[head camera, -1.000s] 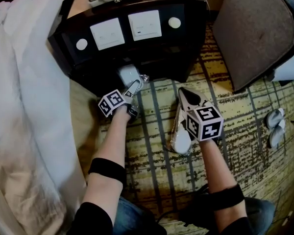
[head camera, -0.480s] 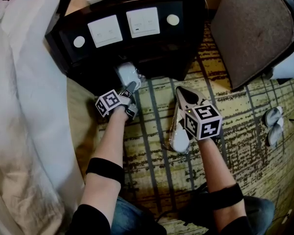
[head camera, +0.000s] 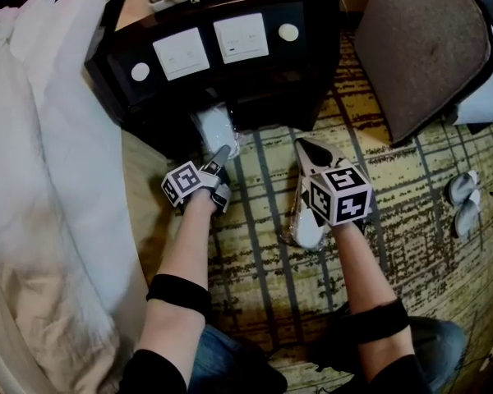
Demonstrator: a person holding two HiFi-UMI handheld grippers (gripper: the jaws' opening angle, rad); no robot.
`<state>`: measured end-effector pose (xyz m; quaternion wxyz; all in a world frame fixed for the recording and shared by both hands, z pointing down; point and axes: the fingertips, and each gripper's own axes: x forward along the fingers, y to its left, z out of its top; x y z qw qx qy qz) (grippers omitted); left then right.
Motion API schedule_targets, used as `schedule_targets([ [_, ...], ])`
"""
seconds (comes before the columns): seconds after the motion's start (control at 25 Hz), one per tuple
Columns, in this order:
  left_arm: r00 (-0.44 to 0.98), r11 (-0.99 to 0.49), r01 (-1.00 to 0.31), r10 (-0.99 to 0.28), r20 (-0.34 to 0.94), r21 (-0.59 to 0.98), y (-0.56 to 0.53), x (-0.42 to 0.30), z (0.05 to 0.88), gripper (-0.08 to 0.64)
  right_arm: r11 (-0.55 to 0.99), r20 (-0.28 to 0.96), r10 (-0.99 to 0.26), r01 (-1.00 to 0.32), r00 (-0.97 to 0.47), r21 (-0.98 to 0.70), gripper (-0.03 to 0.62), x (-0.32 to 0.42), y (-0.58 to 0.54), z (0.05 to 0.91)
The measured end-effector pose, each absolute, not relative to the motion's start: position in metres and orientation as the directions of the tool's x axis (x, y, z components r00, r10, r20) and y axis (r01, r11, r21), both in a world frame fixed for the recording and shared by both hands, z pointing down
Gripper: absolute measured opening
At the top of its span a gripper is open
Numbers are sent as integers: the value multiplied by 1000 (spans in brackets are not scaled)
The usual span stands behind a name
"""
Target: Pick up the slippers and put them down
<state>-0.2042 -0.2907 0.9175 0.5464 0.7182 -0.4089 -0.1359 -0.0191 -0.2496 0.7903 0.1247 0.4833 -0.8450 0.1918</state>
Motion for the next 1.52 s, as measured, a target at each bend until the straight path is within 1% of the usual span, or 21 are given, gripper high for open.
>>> schedule_targets([
  [0.28,662,-85,-402,-714,226,912,-244,-194,892,100,452,380,-771,-859,-511,-240,2,-27,-244,781],
  [0.44,676,-107,-355,-715,177,929,-218,-183,876,100,442,377,-772,-858,-512,-262,2,-28,-243,778],
  [0.6,681,-78,-318,-712,170,945,-187,-172,863,100,440,380,-769,-857,-514,-268,2,-28,-243,774],
  [0.68,694,-104,-320,-702,158,942,-174,-167,857,100,444,376,-769,-855,-517,-267,2,-29,-244,772],
  [0.8,700,-154,-274,-709,88,949,-155,-152,847,100,444,379,-769,-857,-515,-263,2,-24,-246,774],
  [0.88,704,-161,-241,-708,58,957,-140,-140,846,100,431,384,-773,-862,-506,-267,2,-16,-246,776],
  [1.08,729,-128,-253,-677,101,959,-105,-127,866,100,418,398,-773,-869,-494,-264,2,-5,-248,782],
  [1.24,735,-96,-229,-669,107,969,-81,-113,884,101,400,405,-778,-876,-480,-268,2,6,-244,788],
  [1.4,760,-75,-267,-630,162,961,-67,-108,902,101,397,409,-779,-879,-475,-265,2,6,-242,789],
  [1.52,764,-52,-268,-619,180,962,-63,-104,911,101,397,409,-780,-880,-473,-261,2,7,-240,788],
])
